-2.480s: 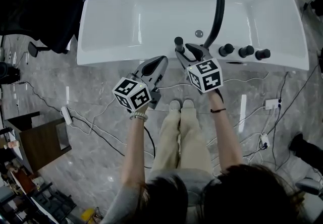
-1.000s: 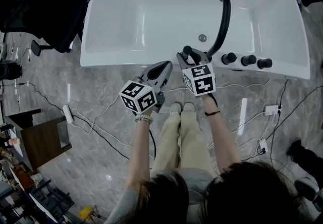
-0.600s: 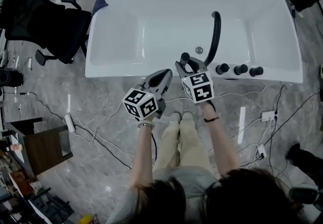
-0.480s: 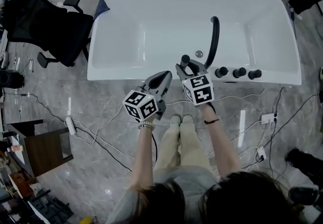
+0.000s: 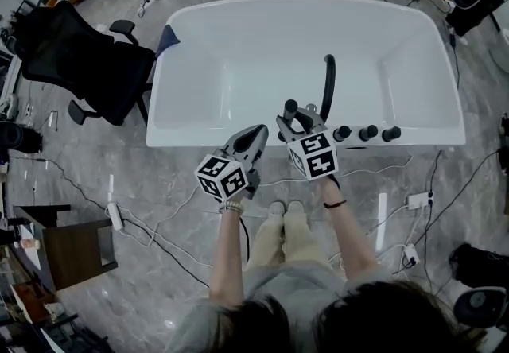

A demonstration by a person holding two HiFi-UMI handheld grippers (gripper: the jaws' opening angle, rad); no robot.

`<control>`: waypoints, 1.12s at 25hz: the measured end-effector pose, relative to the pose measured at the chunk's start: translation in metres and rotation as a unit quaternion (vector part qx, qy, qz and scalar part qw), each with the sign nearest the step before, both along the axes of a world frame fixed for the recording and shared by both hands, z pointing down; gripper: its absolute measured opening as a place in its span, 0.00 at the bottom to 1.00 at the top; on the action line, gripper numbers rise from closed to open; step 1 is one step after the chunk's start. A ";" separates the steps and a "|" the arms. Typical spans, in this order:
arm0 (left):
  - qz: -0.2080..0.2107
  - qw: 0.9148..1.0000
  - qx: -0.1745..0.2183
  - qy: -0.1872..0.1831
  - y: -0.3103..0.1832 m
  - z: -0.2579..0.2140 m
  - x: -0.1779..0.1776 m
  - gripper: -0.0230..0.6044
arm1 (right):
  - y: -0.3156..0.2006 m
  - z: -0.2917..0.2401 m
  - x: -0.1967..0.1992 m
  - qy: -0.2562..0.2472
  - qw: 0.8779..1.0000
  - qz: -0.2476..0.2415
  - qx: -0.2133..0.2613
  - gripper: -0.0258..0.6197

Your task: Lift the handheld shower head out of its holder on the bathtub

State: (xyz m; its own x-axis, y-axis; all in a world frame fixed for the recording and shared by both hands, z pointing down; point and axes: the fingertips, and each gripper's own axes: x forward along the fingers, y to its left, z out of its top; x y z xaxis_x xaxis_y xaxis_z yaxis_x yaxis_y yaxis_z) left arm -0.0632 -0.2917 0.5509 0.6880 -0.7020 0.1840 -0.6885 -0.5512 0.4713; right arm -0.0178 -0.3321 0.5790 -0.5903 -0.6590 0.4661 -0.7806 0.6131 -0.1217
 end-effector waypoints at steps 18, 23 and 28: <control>0.044 0.997 0.070 0.000 0.019 -0.090 0.011 0.04 | 0.014 -0.117 0.006 -0.027 0.997 -0.005 0.070 0.25; 0.051 0.994 0.092 -0.001 0.026 -0.112 0.006 0.04 | 0.017 -0.143 0.007 -0.032 0.996 0.007 0.085 0.25; 0.057 0.992 0.116 -0.011 0.030 -0.134 0.003 0.04 | 0.022 -0.168 0.010 -0.043 0.994 0.019 0.096 0.24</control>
State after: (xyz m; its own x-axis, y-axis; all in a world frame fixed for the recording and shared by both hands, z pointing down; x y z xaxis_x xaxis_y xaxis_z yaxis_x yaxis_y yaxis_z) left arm -0.0600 -0.2615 0.4165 0.7624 -0.6457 0.0423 -0.6246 -0.7172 0.3090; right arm -0.0076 -0.3103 0.4111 -0.5962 -0.7533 0.2778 -0.7950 0.6022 -0.0731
